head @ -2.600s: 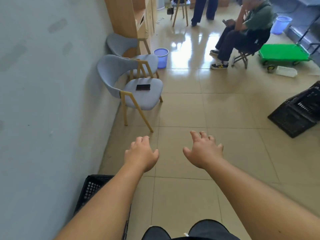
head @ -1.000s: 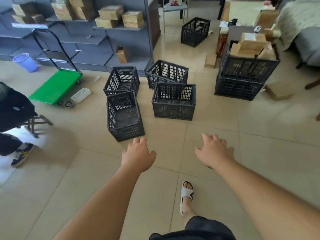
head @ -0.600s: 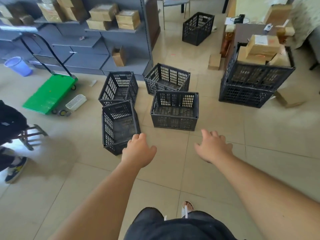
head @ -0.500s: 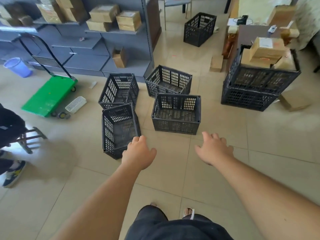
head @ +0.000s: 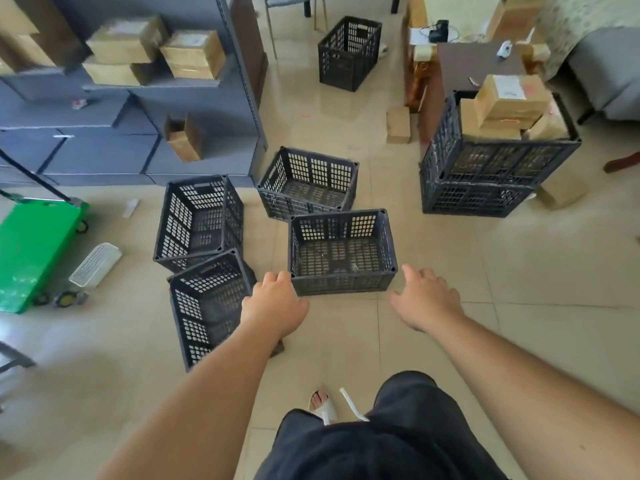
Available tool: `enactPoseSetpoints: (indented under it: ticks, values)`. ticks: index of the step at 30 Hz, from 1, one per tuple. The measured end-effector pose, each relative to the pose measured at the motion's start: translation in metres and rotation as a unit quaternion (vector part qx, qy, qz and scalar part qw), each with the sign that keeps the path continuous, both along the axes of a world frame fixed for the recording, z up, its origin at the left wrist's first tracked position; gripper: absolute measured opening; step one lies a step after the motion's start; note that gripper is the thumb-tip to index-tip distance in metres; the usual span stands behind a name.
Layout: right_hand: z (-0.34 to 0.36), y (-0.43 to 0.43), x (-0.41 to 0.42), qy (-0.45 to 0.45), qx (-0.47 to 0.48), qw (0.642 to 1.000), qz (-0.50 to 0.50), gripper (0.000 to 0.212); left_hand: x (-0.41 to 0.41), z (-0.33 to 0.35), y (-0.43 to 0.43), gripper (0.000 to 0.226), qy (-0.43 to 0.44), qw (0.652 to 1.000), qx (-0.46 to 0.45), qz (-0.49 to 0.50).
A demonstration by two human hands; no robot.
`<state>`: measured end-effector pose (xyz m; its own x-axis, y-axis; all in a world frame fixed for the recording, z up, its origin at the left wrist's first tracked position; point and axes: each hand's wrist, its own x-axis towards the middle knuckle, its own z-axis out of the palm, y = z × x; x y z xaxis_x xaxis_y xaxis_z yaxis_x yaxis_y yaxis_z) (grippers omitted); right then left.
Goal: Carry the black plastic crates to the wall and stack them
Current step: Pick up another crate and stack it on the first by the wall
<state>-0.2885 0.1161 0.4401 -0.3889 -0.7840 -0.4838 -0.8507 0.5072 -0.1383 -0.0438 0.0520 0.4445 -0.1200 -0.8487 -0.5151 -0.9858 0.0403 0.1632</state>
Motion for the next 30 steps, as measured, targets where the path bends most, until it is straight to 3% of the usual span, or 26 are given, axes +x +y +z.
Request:
enactPoseSetpoints:
  ticks: [7, 19, 30]
  values:
    - [-0.02, -0.08, -0.034, 0.0, 0.027, 0.999, -0.024, 0.059, -0.024, -0.02, -0.098, 0.059, -0.009, 1.0, 0.019, -0.018]
    - [-0.054, -0.24, -0.11, -0.071, 0.045, 0.996, -0.036, 0.06, -0.081, -0.043, -0.232, 0.065, 0.004, 0.997, 0.059, 0.054]
    - [-0.113, -0.349, -0.116, -0.087, 0.088, 0.987, -0.1, 0.062, -0.068, -0.118, -0.328, 0.069, -0.001, 0.987, 0.152, 0.058]
